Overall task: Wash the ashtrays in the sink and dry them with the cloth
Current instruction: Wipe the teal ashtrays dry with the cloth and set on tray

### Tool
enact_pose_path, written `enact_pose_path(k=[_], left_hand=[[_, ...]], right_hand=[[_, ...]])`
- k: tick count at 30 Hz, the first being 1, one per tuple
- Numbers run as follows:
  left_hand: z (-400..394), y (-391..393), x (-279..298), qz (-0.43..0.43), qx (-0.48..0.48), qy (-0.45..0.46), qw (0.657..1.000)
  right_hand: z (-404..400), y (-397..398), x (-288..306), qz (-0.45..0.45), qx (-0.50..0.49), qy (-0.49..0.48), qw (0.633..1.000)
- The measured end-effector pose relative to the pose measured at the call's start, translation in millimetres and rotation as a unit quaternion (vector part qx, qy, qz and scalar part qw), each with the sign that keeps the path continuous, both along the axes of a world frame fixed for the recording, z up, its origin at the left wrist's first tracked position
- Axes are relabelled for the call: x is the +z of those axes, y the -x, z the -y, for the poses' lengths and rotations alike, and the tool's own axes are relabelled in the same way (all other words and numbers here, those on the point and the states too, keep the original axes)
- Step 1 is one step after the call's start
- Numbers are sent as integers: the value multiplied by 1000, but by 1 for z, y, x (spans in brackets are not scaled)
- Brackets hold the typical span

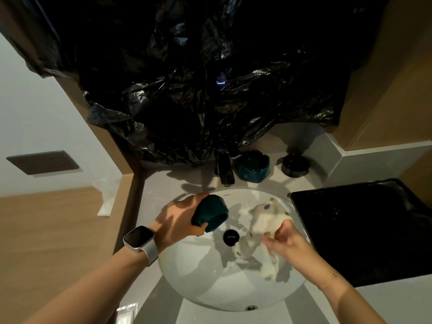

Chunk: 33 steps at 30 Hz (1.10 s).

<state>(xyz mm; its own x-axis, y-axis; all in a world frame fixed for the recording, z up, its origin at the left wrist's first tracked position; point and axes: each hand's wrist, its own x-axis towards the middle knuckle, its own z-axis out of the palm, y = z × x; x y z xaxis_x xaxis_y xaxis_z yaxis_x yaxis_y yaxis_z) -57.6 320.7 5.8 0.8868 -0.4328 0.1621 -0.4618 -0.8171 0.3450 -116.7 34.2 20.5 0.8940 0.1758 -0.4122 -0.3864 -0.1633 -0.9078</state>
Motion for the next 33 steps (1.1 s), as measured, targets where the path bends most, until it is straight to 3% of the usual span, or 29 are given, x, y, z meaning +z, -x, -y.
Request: enact_pose_path(k=[3, 6, 8, 10, 12, 16, 19, 25, 28, 31, 33], left_hand=[[6, 4, -5, -134, 102, 124, 978], [14, 15, -12, -285, 193, 321, 882], [24, 22, -14, -356, 232, 411, 806], [37, 26, -12, -406, 242, 453, 756], [45, 25, -13, -436, 258, 445, 739], [48, 15, -10, -471, 301, 459, 691], [50, 11, -9, -483, 293, 466, 681], [60, 5, -7, -490, 275, 441, 700], [57, 4, -8, -488, 273, 446, 699], [52, 5, -9, -483, 277, 456, 695], [49, 10, -12, -524, 243, 498, 646]], right_hand=[[3, 3, 1, -30, 18, -81, 996], [-3, 2, 3, -36, 62, -147, 986], [-15, 1, 2, 21, 136, -49, 989], [-29, -6, 0, 105, 232, 132, 958], [-37, -20, -4, 184, 306, 244, 902], [-38, -43, -16, 288, 401, 322, 808], [-41, -49, -25, 288, 414, 364, 783], [-59, -47, -21, 278, 372, 355, 811], [-66, -43, -17, 220, 299, 300, 879], [-70, -40, -19, 89, 129, 92, 983], [-73, -39, -15, 35, 60, -29, 997]])
